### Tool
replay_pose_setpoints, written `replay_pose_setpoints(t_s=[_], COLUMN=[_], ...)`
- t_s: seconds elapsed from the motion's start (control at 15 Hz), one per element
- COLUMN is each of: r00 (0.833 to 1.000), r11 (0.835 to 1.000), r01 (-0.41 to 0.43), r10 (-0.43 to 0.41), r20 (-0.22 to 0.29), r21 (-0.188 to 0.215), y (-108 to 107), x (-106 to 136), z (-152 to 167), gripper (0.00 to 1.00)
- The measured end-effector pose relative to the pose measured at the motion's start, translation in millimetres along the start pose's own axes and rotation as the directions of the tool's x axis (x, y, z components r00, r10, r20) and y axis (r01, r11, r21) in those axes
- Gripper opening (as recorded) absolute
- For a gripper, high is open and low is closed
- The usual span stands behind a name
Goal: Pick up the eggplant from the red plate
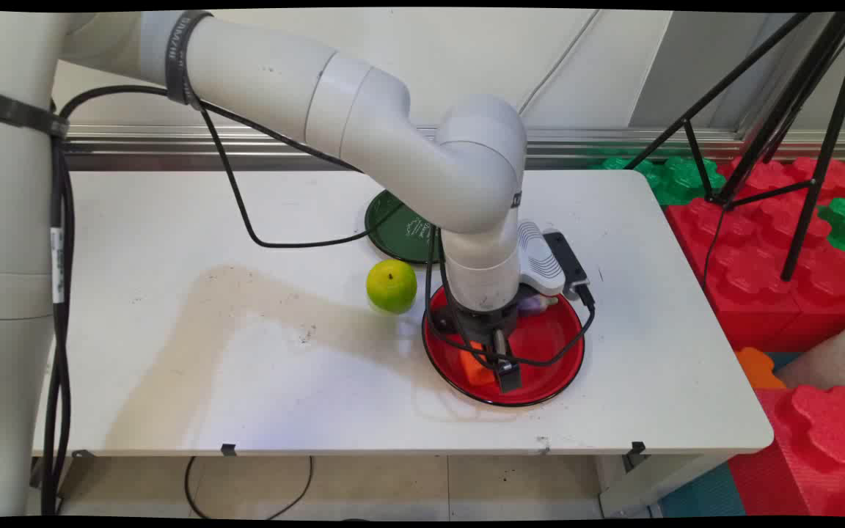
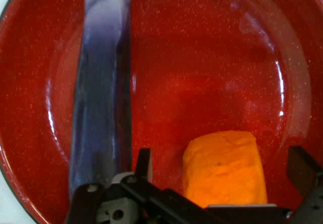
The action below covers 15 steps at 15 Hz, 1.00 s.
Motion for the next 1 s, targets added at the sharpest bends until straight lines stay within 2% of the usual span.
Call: replay_pose_setpoints(t_s=[0.53, 0.8, 1.0], r00=[0.997, 0.991, 0.981], r11=[0.999, 0.998, 0.997], r01=[-0.039, -0.041, -0.033], r10=[0.04, 0.047, 0.045], r20=[-0.063, -0.123, -0.186], r21=[0.022, 0.047, 0.066], y=[1.8, -0.6, -5.8], x=[-10.3, -24.6, -36.1], z=[-23.6, -53.1, -84.6], gripper=[1.0, 1.0, 1.0])
